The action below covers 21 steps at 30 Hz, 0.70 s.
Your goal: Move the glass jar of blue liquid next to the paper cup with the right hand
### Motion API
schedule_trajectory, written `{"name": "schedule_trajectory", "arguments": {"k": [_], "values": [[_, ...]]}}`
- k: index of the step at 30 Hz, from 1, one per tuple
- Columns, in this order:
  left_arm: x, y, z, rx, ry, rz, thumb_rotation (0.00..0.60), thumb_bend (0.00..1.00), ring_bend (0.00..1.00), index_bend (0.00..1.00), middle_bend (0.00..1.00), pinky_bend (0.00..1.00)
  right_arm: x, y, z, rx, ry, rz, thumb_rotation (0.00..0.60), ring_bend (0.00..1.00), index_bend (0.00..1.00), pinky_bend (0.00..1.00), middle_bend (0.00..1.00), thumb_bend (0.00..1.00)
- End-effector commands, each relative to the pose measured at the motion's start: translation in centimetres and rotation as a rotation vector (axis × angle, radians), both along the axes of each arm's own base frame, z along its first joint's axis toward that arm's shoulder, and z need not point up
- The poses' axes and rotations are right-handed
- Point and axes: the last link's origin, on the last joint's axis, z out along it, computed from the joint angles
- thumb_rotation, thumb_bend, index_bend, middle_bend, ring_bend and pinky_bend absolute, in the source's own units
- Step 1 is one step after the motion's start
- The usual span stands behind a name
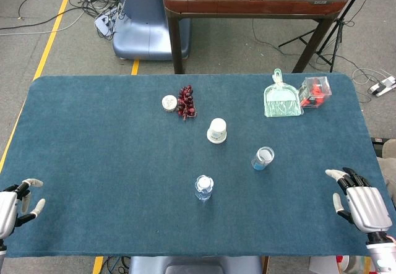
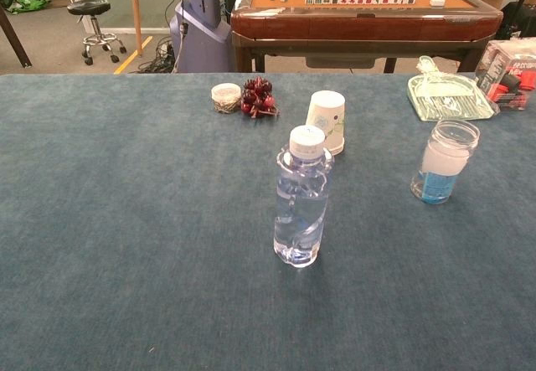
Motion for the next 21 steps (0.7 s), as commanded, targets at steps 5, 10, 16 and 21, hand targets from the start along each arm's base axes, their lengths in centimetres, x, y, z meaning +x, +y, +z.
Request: {"name": "schedule_trajectory", "arguments": {"k": [5, 10, 16, 21], "values": [[-0.1, 0.0, 0.0, -0.001, -0.005, 0.005, 0.600, 0.30, 0.59, 0.42, 0.81, 0.78, -0.4, -0.2, 0.1, -0.007, -0.006, -0.022, 0.600, 0.13, 0.23, 0.28, 0.26, 0.58], [-0.2, 0.0, 0.1, 0.003, -0.008, 0.007, 0.600, 0.31, 0.59, 0.42, 0.81, 0.78, -0.5, -0.4, -0.2, 0.005, -0.004, -0.026, 0.600, 0.13, 0.23, 0.28, 0.26, 0.58], [-0.4, -0.1, 0.2, 0.005, -0.010, 0.012, 0.600, 0.30, 0.59, 0.42, 0.81, 0.78, -0.8, -1.0, -0.5, 0.013, 0.001, -0.038, 0.600, 0.13, 0.23, 0.28, 0.26, 0.58], [-0.5, -0.3, 0.5, 0.012, -0.015, 0.015, 0.600, 0.30, 0.59, 0.42, 0.81, 0.78, -0.8, -1.5, -0.8, 0.017, 0.005, -0.038, 0.600, 0.13, 0.23, 0.28, 0.26, 0.58]]}}
